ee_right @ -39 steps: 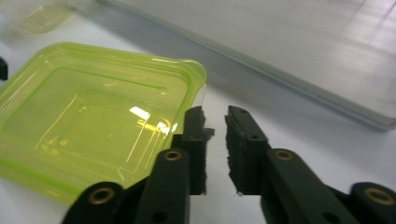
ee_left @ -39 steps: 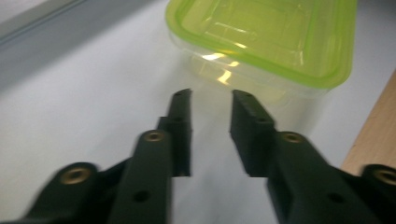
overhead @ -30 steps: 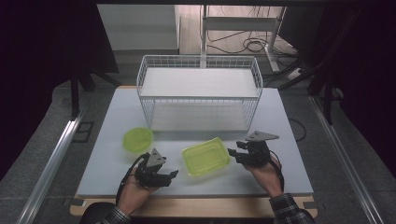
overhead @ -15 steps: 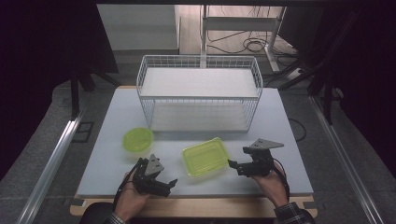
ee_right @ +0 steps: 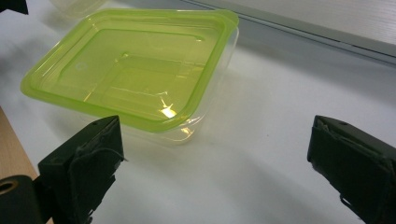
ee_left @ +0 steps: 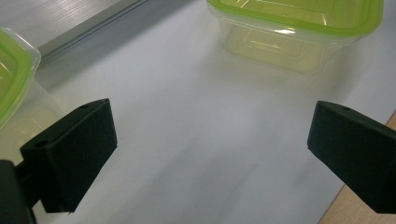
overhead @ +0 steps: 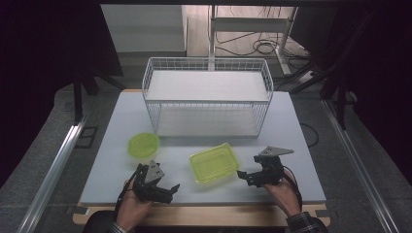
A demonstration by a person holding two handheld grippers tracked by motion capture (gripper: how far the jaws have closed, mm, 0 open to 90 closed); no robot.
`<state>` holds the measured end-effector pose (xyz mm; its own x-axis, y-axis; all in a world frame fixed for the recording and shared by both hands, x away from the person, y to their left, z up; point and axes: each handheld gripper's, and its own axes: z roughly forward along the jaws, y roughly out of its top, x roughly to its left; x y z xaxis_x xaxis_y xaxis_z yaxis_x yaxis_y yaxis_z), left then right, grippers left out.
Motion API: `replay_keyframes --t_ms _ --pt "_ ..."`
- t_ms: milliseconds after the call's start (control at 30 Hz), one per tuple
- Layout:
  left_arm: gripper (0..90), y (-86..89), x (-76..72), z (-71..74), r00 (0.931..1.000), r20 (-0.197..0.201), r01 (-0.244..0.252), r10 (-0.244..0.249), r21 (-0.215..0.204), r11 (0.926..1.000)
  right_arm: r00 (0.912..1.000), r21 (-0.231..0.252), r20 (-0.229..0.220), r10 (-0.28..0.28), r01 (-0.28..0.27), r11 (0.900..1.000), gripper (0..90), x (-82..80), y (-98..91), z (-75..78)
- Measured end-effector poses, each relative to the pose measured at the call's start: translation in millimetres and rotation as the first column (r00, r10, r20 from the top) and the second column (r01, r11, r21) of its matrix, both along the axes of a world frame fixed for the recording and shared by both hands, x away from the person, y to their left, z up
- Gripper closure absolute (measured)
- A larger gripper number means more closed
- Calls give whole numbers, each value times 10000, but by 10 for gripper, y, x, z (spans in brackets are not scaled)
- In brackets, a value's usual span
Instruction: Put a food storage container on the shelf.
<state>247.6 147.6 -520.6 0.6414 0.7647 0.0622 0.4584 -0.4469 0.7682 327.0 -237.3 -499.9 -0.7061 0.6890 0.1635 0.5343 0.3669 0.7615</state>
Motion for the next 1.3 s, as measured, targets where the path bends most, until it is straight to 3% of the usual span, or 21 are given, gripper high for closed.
replay_keyframes --t_ms 333,467,667,767,1033,1267,1300 --pt "14 -19 8 -16 10000 52 28 -30 249 9997 9960 619 -886 -141 197 9979 41 167 1 43" --pt "13 -26 15 -29 10000 14 55 -55 366 9993 9889 1012 -1472 -192 344 9943 49 275 30 67" --pt "16 -49 9 -37 9999 -1 162 -162 575 9982 9763 1395 -2166 53 256 9899 233 441 92 109" --pt "18 -59 -1 -30 9997 95 210 -216 618 9979 9723 1274 -2324 247 52 9918 340 532 143 97" --pt "21 -68 -9 -28 9993 143 326 -338 765 9965 9459 1574 -3196 560 -53 9875 559 716 227 13" --pt "21 -86 -17 -30 9989 202 410 -430 906 9950 9128 1846 -4015 746 8 9828 703 765 227 -54" --pt "21 -87 -19 -29 9988 218 412 -434 933 9948 9037 1954 -4222 711 142 9806 720 771 223 -57"
